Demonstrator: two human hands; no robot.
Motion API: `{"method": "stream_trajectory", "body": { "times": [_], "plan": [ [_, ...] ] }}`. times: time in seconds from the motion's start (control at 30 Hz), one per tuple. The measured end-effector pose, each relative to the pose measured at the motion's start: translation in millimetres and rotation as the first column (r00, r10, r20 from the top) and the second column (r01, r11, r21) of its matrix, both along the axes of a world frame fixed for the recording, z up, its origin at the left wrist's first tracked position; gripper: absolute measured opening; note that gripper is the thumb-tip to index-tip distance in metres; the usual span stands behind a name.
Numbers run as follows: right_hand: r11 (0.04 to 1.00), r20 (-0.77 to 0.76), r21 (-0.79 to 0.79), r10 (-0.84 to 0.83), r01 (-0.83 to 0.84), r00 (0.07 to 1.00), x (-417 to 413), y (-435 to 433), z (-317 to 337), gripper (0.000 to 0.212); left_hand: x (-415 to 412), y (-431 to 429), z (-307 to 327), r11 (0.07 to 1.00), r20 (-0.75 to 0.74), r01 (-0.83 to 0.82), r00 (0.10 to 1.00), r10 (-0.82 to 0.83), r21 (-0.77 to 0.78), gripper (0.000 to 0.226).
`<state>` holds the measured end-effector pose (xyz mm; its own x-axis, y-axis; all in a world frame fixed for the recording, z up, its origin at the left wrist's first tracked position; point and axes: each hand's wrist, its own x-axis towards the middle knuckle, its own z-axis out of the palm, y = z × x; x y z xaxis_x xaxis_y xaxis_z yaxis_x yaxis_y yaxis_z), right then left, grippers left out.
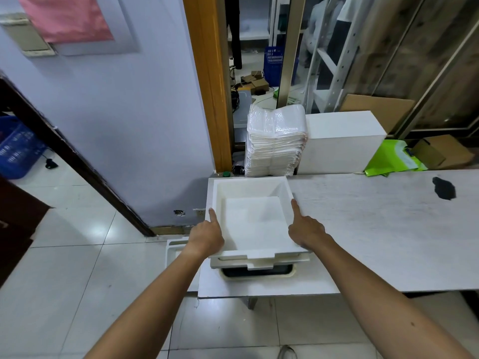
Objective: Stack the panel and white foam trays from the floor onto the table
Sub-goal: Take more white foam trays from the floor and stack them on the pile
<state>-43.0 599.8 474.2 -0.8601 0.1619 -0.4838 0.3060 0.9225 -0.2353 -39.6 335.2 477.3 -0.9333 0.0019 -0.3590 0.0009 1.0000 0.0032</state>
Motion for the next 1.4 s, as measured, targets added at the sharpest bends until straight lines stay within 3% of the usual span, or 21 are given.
{"method": "stream_trajectory", "body": {
  "times": [0.97, 1.2, 1.4],
  "plan": [
    [0.999, -0.014, -0.04, 0.017, -0.017, 1.0, 2, 3, -32, 0.098, 3, -7, -30, 0.996, -0.024, 0.056, 0.998, -0.057, -0.069, 0.08],
    [0.995, -0.066, 0.076, 0.065, -0.06, 0.996, 1, 5, -48, 0.076, 0, -12, -25, 0.998, 0.03, 0.056, 0.998, -0.056, -0.008, 0.092],
    [0.988, -0.054, 0.095, 0.131, -0.125, 0.99, 0, 10, -50, 0.078, 8, -24, -31, 0.993, 0.014, 0.066, 0.998, -0.067, 0.097, 0.096]
  ]
}}
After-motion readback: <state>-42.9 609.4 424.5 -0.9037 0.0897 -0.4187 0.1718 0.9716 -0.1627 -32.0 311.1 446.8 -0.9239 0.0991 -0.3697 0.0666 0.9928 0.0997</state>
